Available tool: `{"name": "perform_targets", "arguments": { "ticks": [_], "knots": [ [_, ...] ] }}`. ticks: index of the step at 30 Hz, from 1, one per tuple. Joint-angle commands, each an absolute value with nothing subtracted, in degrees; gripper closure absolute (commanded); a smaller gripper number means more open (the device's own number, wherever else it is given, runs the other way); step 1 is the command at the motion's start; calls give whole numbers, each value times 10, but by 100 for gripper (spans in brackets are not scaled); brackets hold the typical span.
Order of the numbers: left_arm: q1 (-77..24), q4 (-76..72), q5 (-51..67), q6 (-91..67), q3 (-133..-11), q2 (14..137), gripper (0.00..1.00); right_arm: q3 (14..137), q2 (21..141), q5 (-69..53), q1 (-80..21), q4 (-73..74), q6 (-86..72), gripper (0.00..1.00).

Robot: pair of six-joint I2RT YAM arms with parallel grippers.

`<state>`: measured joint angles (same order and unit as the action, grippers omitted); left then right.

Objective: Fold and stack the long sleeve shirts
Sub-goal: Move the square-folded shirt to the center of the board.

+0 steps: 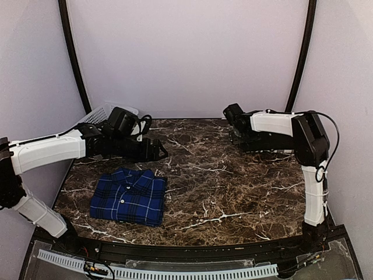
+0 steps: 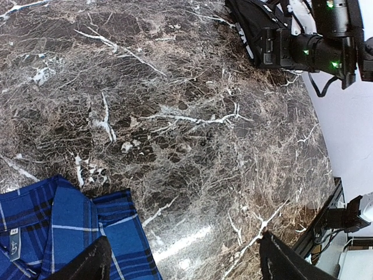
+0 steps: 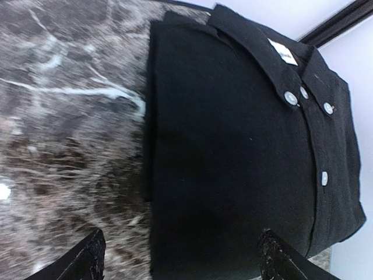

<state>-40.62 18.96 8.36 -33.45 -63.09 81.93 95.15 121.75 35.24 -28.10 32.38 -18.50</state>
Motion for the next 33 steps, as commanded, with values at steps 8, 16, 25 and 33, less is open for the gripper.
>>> {"name": "perform_targets", "arguments": {
  "ticks": [8,16,25,33],
  "knots": [
    [-395,177,109,-319,-636,823,13,980,1293,474,-278,357,-133,13],
    [-394,171,117,-323,-636,832,13,970,1326,486,-266,353,-120,17],
    [-394,170,121,-326,-636,834,13,955,1324,480,-252,345,-117,67],
    [-394,159,125,-333,-623,835,13,950,1271,377,-265,374,-139,98]
  ]
}}
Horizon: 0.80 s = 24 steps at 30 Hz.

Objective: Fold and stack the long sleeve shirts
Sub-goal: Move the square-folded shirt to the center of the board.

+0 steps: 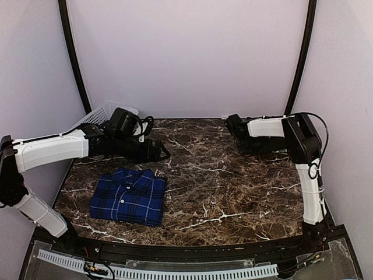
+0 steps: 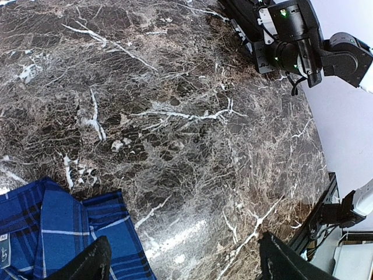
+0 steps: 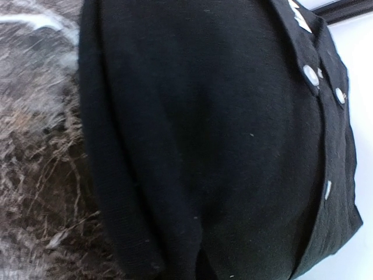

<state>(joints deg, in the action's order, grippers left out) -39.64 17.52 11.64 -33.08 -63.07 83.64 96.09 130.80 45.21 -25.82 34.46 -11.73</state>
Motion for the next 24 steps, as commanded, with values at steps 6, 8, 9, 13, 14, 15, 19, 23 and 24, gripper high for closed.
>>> {"name": "perform_targets", "arguments": {
  "ticks": [6,8,9,13,14,15,19,23,24],
  "knots": [
    [-394,145,127,-341,-605,831,13,927,1225,284,-321,402,-180,100],
    [-394,140,127,-346,-597,826,13,919,1216,239,-347,407,-201,100],
    [-394,138,127,-348,-589,825,13,915,1212,221,-360,408,-214,100],
    [-393,128,125,-357,-571,819,13,914,1207,144,-413,407,-273,100],
    [-393,127,124,-361,-568,816,13,911,1204,129,-426,400,-290,100],
    [-393,126,123,-362,-562,815,13,910,1203,114,-440,392,-303,100],
    [-393,121,121,-372,-545,805,13,911,1203,69,-476,360,-352,100],
    [-392,123,119,-375,-536,797,13,908,1198,42,-482,325,-367,97],
    [-393,124,117,-376,-534,795,13,906,1194,40,-481,316,-370,94]
  ]
}}
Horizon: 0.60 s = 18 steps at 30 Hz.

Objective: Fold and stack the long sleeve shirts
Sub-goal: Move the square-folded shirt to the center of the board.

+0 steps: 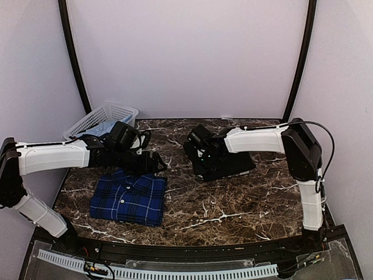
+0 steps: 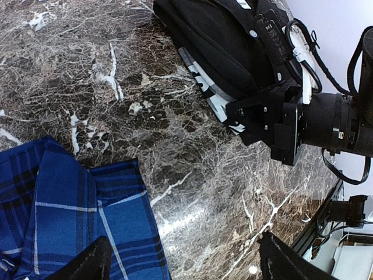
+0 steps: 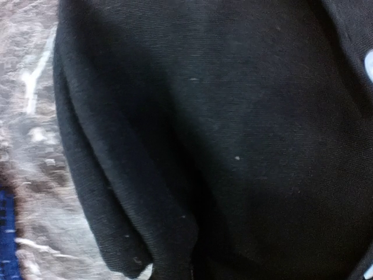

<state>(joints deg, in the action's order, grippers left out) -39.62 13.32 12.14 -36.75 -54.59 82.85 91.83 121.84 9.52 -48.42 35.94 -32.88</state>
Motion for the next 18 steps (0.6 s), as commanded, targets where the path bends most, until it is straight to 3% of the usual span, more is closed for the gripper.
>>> {"name": "perform_targets", "arguments": {
  "ticks": [1,6,9,13,18],
  "knots": [
    [-393,126,115,-377,-533,794,13,906,1192,39,-481,307,-371,92],
    [-393,127,111,-381,-531,794,13,942,1207,24,-481,283,-374,89],
    [-393,127,110,-384,-532,795,13,961,1218,5,-481,274,-371,76],
    [-393,131,108,-385,-531,795,13,961,1204,-28,-482,254,-359,49],
    [-390,154,76,-389,-533,783,13,931,1152,-41,-482,230,-354,42]
  ]
}}
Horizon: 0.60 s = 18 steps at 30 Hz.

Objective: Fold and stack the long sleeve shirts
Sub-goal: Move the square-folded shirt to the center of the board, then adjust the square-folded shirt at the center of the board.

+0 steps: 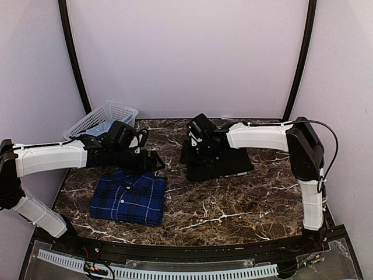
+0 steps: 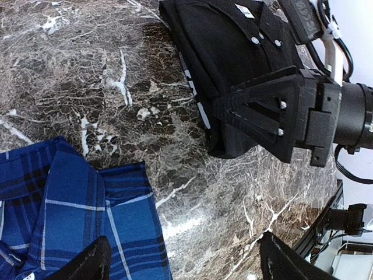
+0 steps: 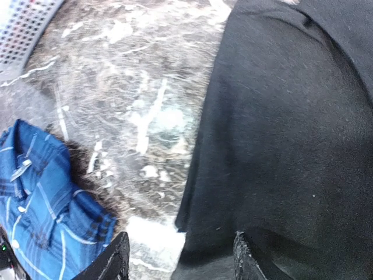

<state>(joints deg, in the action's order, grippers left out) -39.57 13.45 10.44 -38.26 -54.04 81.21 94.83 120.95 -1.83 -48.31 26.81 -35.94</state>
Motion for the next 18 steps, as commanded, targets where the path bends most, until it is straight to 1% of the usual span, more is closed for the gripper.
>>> {"name": "perform_targets", "arguments": {
  "ticks": [1,4,5,7,11,18],
  "knots": [
    [-387,167,58,-394,-532,775,13,917,1141,-46,-482,223,-353,43],
    [-374,206,17,-402,-523,755,13,898,1126,-96,-486,209,-345,43],
    [-361,215,-13,-405,-517,745,13,893,1124,-110,-492,210,-343,41],
    [-337,243,-36,-408,-506,729,13,875,1120,-133,-512,200,-341,36],
    [-290,258,-27,-404,-475,688,13,833,1121,-159,-547,157,-358,28],
    [-258,286,-26,-393,-478,658,13,835,1167,-150,-593,130,-380,26]
  ]
}}
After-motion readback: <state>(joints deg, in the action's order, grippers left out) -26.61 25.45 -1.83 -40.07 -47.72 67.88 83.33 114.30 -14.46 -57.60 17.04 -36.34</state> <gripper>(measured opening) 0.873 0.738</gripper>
